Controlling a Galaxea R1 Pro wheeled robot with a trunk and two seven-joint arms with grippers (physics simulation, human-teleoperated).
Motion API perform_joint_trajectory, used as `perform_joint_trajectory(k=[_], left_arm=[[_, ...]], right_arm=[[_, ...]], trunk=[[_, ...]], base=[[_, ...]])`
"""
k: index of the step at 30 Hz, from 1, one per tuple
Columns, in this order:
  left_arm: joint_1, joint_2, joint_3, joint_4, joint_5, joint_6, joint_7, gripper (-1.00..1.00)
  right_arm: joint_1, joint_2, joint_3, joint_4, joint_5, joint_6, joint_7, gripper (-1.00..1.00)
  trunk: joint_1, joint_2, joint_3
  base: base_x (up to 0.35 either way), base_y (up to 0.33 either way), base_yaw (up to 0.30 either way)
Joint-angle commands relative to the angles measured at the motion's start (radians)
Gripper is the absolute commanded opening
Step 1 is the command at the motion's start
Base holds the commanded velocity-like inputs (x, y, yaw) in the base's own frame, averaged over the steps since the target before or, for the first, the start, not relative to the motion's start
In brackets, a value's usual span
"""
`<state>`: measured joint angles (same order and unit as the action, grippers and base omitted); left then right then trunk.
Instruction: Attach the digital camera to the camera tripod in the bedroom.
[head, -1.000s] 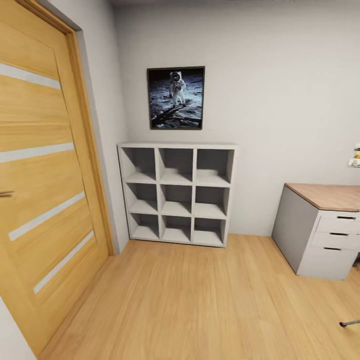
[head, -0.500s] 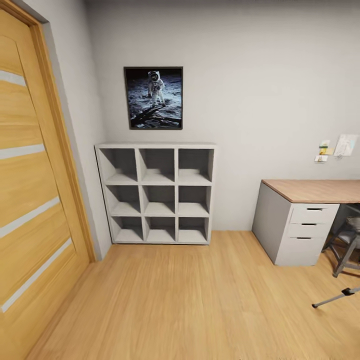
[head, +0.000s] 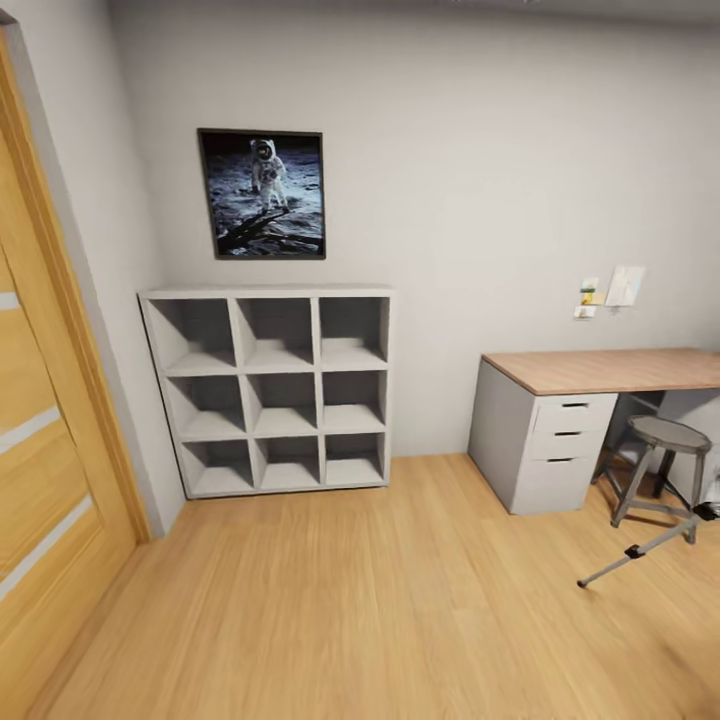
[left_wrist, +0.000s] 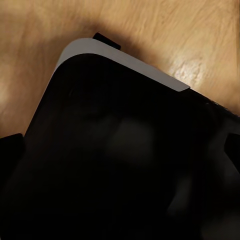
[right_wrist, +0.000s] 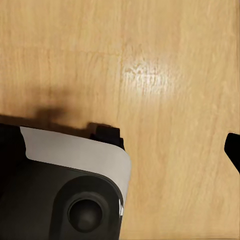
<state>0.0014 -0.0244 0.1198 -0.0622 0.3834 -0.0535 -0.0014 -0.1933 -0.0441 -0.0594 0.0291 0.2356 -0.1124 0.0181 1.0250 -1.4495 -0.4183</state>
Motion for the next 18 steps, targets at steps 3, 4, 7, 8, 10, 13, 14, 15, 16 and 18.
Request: perform_joint_trajectory(k=[3,4,7,8,10,13,14,15,16,18], left_arm=[[0.000,0.000,0.008,-0.001,-0.002,-0.002,0.000,1.00],[0.000,0.000,0.009,-0.001,-0.002,-0.002,0.000,1.00],[0.000,0.000,0.009,-0.001,-0.001,-0.002,0.000,1.00],[0.000,0.000,0.009,-0.001,-0.001,-0.002,0.000,1.00],[0.000,0.000,0.009,-0.002,0.000,-0.002,0.000,1.00],[0.000,0.000,0.009,-0.002,0.000,-0.002,0.000,1.00],[0.000,0.000,0.009,-0.002,0.000,-0.002,0.000,1.00],[0.000,0.000,0.008,-0.002,0.000,-0.002,0.000,1.00],[0.000,0.000,0.008,-0.002,0.000,-0.002,0.000,1.00],[0.000,0.000,0.008,-0.002,0.000,-0.002,0.000,1.00]], right_arm=[[-0.001,0.000,-0.007,0.003,0.007,-0.006,0.002,1.00],[-0.001,0.000,-0.007,0.003,0.007,-0.006,0.002,1.00],[-0.001,0.000,-0.007,0.003,0.007,-0.006,0.002,1.00],[-0.001,0.000,-0.007,0.003,0.007,-0.006,0.002,1.00],[-0.001,0.000,-0.007,0.003,0.007,-0.006,0.002,1.00],[-0.001,0.000,-0.007,0.003,0.007,-0.006,0.002,1.00],[-0.001,0.000,-0.007,0.003,0.007,-0.006,0.002,1.00],[-0.001,0.000,-0.007,0.003,0.007,-0.006,0.002,1.00],[-0.001,0.000,-0.007,0.003,0.007,-0.006,0.002,1.00],[-0.001,0.000,-0.007,0.003,0.007,-0.006,0.002,1.00]], trunk=[[0.000,-0.001,-0.001],[0.000,-0.001,-0.001],[0.000,-0.001,-0.001],[0.000,-0.001,-0.001],[0.000,-0.001,-0.001],[0.000,-0.001,-0.001],[0.000,-0.001,-0.001],[0.000,-0.001,-0.001],[0.000,-0.001,-0.001],[0.000,-0.001,-0.001]], base=[[0.000,0.000,-0.243],[0.000,0.000,-0.243],[0.000,0.000,-0.243],[0.000,0.000,-0.243],[0.000,0.000,-0.243],[0.000,0.000,-0.243],[0.000,0.000,-0.243],[0.000,0.000,-0.243],[0.000,0.000,-0.243],[0.000,0.000,-0.243]])
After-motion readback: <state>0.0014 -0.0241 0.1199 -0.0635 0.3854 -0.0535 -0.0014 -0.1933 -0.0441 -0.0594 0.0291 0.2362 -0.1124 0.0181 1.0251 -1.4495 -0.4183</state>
